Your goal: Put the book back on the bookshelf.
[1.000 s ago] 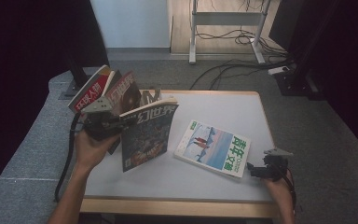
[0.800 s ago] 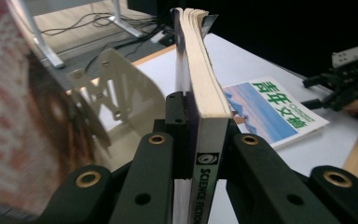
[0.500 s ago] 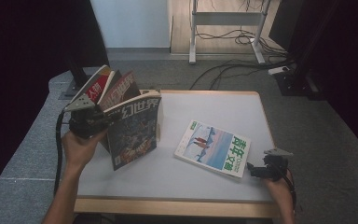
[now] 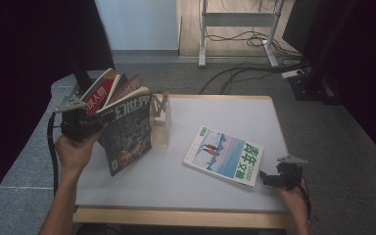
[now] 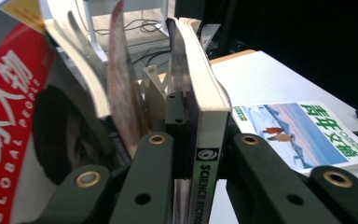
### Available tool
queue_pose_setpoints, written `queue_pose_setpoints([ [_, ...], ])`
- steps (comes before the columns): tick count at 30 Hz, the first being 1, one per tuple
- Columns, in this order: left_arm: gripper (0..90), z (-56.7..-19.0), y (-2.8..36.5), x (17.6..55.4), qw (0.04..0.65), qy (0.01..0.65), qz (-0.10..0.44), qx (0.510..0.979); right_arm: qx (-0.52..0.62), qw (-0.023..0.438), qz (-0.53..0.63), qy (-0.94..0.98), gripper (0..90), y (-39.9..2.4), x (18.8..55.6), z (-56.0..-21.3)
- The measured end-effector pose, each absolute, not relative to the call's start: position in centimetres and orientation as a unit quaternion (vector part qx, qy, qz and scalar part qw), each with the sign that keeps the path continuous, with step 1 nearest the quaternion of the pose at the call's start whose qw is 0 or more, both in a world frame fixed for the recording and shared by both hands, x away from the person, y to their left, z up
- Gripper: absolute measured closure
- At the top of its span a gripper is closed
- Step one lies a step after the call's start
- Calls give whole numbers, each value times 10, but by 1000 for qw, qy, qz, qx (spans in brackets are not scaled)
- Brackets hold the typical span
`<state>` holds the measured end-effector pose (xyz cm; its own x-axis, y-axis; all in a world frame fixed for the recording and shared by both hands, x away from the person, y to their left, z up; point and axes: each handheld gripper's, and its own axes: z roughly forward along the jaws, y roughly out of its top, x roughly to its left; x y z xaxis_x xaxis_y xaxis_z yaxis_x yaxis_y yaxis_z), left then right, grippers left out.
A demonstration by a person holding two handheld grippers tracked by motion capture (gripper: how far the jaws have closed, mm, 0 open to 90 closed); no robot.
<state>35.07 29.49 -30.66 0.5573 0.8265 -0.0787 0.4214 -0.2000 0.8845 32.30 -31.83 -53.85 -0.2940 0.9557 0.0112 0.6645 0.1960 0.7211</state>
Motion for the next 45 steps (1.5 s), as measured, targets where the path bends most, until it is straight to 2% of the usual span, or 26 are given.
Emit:
queue_pose_setpoints([
  [13, 826, -307, 302, 364, 470, 443, 219, 731, 548, 229, 318, 739, 0, -318, 323, -538],
  [25, 825, -309, 289, 383, 477, 445, 223, 724, 548, 228, 318, 739, 0, -318, 323, -538],
  [45, 819, -315, 302, 369, 432, 433, 192, 767, 548, 229, 318, 739, 0, -318, 323, -538],
])
